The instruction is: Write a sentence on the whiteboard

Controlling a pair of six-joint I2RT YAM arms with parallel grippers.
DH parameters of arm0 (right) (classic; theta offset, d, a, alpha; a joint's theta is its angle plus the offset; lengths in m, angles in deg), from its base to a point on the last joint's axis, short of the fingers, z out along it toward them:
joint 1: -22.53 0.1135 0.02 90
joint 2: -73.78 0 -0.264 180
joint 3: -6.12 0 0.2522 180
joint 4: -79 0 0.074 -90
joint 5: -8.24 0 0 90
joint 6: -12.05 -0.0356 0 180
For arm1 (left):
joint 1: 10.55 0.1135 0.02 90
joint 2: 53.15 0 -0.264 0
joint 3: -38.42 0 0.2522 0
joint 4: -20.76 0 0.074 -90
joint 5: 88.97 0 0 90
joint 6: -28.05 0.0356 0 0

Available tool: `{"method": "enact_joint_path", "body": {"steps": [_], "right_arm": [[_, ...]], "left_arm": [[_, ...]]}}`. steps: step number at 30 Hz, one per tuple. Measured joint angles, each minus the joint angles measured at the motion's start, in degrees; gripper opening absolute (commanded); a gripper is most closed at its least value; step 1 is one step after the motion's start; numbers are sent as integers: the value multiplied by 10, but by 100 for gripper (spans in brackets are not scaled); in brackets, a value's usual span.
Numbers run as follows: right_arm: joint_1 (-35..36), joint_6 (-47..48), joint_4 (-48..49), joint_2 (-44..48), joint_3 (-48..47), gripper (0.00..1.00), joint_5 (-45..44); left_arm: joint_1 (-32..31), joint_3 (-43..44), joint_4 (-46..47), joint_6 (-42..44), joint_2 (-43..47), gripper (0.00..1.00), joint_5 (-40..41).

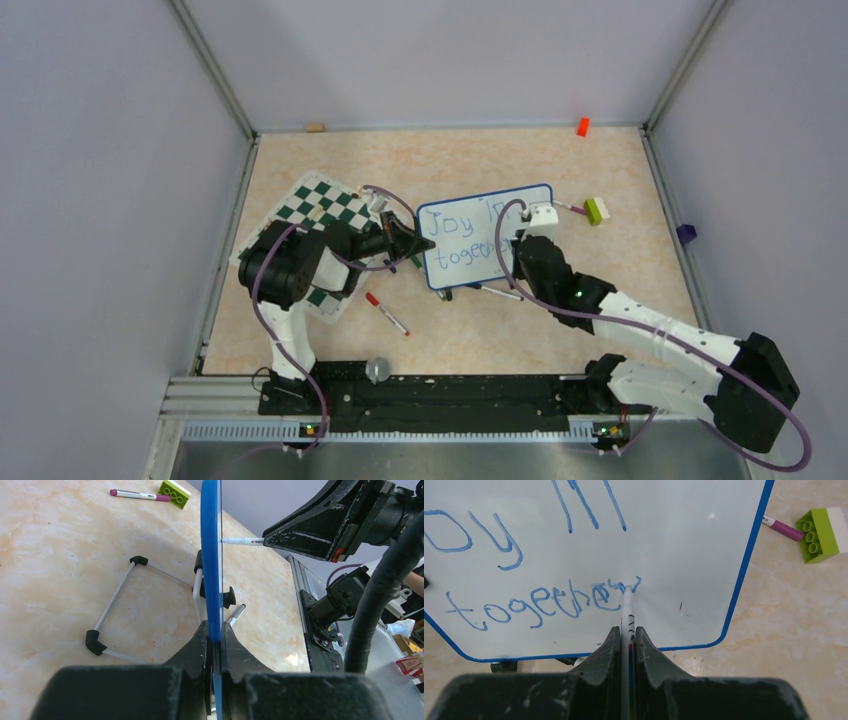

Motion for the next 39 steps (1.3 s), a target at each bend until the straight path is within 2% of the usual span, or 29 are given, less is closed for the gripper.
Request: {"method": "enact_joint_path", "body": {"steps": [13, 23, 39], "right_arm": [[-3, 1, 4, 7, 0, 0, -9], [-6, 4, 5, 118, 27, 0, 7], [-6, 2, 4, 140, 52, 0, 7]], "left_arm": [[0, 0, 1, 0, 0, 0, 0], [0, 0, 1, 2, 0, 0, -1], [3, 0, -3, 27, 0, 23, -2]]}}
